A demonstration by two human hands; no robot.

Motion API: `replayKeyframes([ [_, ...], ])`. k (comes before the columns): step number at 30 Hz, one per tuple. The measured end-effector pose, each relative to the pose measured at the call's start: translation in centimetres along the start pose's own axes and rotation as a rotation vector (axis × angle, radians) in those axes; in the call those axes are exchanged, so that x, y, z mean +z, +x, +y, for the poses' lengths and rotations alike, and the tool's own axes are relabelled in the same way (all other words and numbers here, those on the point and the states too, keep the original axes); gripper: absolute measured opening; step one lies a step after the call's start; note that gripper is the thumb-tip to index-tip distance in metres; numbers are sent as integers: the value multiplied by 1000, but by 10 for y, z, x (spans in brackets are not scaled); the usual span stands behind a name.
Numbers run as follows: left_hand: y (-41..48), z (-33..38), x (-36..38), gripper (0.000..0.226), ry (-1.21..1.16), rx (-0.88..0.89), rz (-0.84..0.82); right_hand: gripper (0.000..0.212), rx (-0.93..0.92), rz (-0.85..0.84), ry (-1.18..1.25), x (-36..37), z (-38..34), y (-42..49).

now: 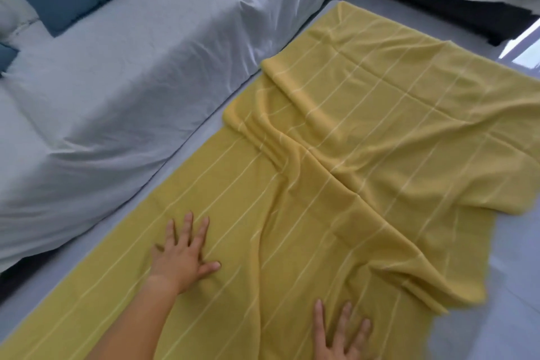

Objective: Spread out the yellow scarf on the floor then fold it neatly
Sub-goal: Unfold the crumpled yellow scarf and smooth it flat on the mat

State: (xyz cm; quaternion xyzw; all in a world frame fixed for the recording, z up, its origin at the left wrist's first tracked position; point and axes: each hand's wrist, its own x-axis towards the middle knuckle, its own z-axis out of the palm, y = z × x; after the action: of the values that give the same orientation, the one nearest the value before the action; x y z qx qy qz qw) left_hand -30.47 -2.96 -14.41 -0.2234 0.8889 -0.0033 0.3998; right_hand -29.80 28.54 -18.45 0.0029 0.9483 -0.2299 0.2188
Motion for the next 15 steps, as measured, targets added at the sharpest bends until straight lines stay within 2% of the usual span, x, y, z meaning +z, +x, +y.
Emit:
replayKeyframes([
  [1,-1,-1,0,100,-12,7,-5,48,36,-171,34,0,0,-11],
  [2,-1,-2,0,100,-18,15,-7,56,51,-290,-82,-5,-9,-22],
  [4,-3,-7,2,99,-15,31,-10,128,160,-516,-205,-18,-20,-25],
  [5,-4,-12,5,98,-16,34,-14,142,192,-517,-279,-19,-21,-27],
  [7,-8,-22,11,97,-24,31,-14,144,204,-559,-352,-26,-26,-39],
  [9,-10,-33,18,97,-46,31,5,148,138,-593,-359,-24,-25,-54],
  [15,-23,-54,42,97,-73,62,64,136,48,-416,-359,-3,-17,-91],
])
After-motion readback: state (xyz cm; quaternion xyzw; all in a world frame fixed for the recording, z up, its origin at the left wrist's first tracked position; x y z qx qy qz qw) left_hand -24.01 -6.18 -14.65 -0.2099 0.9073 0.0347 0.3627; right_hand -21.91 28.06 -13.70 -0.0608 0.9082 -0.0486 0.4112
